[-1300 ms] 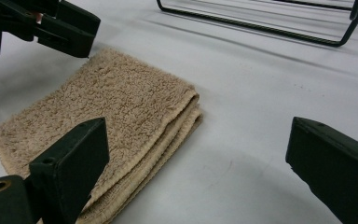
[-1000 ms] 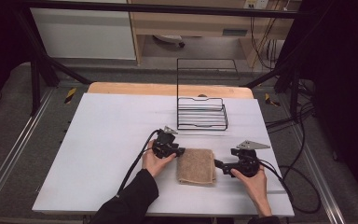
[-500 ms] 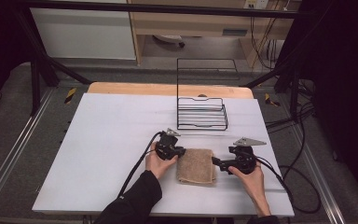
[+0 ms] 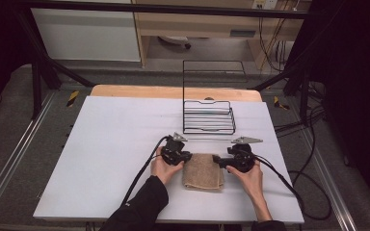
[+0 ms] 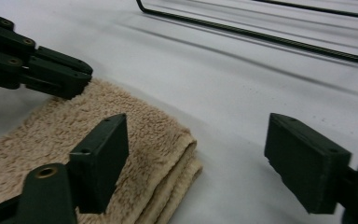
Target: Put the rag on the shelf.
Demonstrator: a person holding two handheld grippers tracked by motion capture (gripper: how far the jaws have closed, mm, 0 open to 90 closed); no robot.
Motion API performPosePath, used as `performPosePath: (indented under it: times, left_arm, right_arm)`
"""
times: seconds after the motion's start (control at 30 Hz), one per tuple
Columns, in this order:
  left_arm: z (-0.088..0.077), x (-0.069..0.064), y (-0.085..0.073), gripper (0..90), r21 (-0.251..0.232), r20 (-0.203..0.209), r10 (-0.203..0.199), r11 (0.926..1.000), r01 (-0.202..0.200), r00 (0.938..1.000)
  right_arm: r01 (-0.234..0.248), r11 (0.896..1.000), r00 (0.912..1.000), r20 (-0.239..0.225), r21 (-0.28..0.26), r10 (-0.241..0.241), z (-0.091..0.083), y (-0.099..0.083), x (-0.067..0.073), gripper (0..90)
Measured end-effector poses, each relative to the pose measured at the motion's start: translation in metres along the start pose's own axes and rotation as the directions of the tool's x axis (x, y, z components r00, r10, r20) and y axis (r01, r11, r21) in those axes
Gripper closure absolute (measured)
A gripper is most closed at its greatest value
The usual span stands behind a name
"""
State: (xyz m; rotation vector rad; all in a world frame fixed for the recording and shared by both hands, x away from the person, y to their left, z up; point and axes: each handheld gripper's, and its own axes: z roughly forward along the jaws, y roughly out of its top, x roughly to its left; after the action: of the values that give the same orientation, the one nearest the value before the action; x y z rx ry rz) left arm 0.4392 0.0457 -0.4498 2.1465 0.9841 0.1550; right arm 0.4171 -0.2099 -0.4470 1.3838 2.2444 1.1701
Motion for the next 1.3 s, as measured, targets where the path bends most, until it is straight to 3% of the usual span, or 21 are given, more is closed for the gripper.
performPosePath:
  times: [0.33,0.73,0.97,1.3]
  left_arm:
    - [0.0003,-0.0006,-0.0007,81.5,-0.007,0.0,0.008,0.9999,-0.009,1.0]
    - [0.0004,0.0005,-0.0008,81.5,-0.009,0.006,0.011,0.9999,-0.011,0.9999]
    - [0.0003,0.0028,-0.0009,81.5,-0.01,0.021,-0.003,0.9999,0.003,0.9998]
    - [-0.001,0.0041,-0.0013,85.0,-0.017,0.036,-0.031,0.9993,0.032,0.9989]
  right_arm:
    - [-0.027,0.999,0.9996,-0.007,0.039,0.027,0.0064,-0.0032,0.0023,49.3]
    - [-0.075,0.995,0.995,-0.062,0.066,0.079,0.0067,-0.0052,0.006,76.9]
    - [-0.116,0.99,0.989,-0.083,0.083,0.123,0.0077,-0.0034,0.0037,82.6]
    - [-0.101,0.992,0.9907,-0.085,0.07,0.107,0.0057,-0.0032,0.0043,83.6]
